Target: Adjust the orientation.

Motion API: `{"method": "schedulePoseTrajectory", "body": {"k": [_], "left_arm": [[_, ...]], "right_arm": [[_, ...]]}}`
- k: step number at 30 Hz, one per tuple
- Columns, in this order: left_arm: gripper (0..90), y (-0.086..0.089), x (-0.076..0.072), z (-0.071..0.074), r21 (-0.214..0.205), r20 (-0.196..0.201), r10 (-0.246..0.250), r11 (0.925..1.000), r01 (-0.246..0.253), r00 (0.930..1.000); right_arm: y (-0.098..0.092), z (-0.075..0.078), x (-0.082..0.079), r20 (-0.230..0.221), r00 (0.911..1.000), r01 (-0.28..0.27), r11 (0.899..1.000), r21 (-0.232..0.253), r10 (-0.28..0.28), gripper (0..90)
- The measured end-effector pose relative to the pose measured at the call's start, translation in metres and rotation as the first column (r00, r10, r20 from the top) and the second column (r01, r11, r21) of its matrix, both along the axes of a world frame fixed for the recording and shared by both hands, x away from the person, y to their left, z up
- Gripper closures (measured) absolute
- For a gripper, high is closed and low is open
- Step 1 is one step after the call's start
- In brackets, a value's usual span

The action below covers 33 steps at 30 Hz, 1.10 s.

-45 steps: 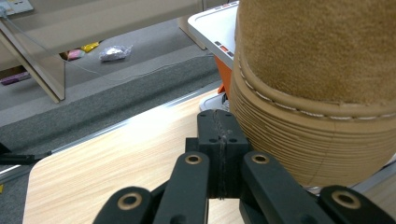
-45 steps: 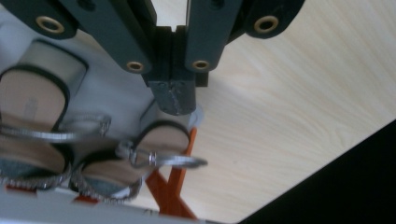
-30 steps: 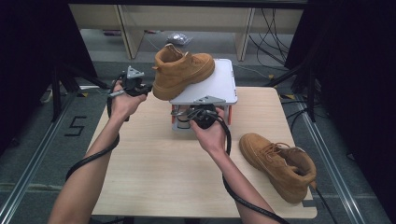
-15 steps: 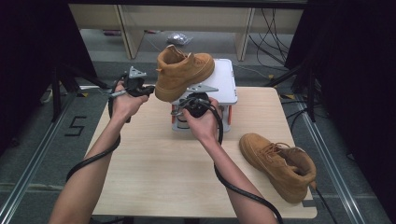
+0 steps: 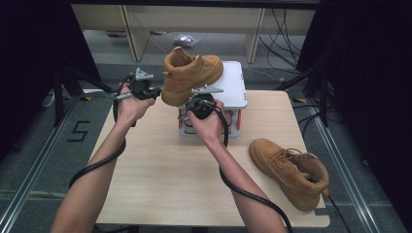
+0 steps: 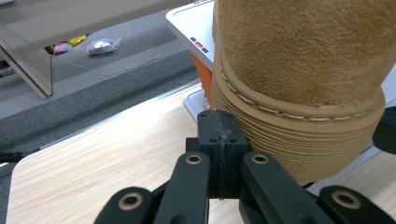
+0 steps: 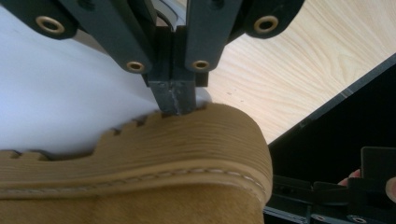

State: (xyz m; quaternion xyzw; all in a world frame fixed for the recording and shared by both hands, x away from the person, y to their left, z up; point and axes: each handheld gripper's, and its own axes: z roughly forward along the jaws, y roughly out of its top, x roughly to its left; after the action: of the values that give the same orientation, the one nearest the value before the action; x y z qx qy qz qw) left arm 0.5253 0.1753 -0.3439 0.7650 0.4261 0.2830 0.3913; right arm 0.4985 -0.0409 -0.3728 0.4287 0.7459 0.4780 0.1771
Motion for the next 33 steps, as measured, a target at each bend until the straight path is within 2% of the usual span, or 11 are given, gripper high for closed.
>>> {"method": "schedulePoseTrajectory", "body": {"k": [9,12,14,17,18,19,22,25,27,28,33], "left_arm": [[90.0,-0.001,0.005,-0.002,0.034,-0.011,0.007,0.9994,-0.006,0.9999],[90.0,0.0,0.006,-0.003,-0.007,-0.028,-0.001,1.0,0.001,0.9996],[90.0,0.0,0.006,-0.003,-0.023,-0.028,0.01,0.9997,-0.011,0.9995],[90.0,0.0,0.006,-0.002,-0.019,-0.036,0.002,0.9998,-0.003,0.9993],[90.0,-0.001,0.006,-0.002,-0.042,-0.033,0.012,0.999,-0.013,0.9994],[90.0,0.001,0.006,0.0,-0.024,-0.05,0.0,0.9997,-0.001,0.9988],[90.0,0.001,0.005,0.0,-0.048,-0.057,0.0,0.9989,-0.002,0.9984],[90.0,-0.004,0.004,0.001,-0.075,-0.049,-0.001,0.9972,-0.003,0.9988],[90.0,-0.007,0.002,0.003,-0.075,-0.045,-0.01,0.9972,0.006,0.9989],[90.0,-0.007,0.001,0.004,-0.054,-0.051,-0.018,0.9984,0.015,0.9985],[90.0,-0.016,-0.001,0.006,-0.079,-0.047,-0.025,0.9966,0.022,0.9986]], "right_arm": [[0.007,0.003,0.003,0.005,1.0,-0.002,1.0,-0.01,0.002,90.0],[0.006,0.004,0.003,0.004,1.0,0.0,1.0,-0.026,0.0,90.0],[0.006,0.004,0.003,0.005,1.0,0.0,1.0,-0.012,0.0,90.0],[0.006,0.003,0.003,0.009,1.0,0.002,1.0,-0.026,-0.002,90.0],[0.005,0.003,0.003,0.012,0.9999,0.002,1.0,-0.027,-0.002,90.0],[0.006,0.003,0.003,0.005,1.0,0.002,1.0,-0.019,-0.002,90.0],[0.005,0.004,0.002,0.003,1.0,0.005,1.0,-0.005,-0.005,90.0],[0.001,0.005,0.002,0.001,1.0,0.009,1.0,0.0,-0.009,90.0],[-0.003,0.005,0.001,0.005,0.9999,0.015,1.0,-0.003,-0.015,90.0],[-0.004,0.005,0.001,0.001,0.9998,0.017,1.0,0.0,-0.017,90.0],[-0.014,0.007,0.0,0.004,0.9995,0.031,1.0,0.001,-0.031,90.0]]}}
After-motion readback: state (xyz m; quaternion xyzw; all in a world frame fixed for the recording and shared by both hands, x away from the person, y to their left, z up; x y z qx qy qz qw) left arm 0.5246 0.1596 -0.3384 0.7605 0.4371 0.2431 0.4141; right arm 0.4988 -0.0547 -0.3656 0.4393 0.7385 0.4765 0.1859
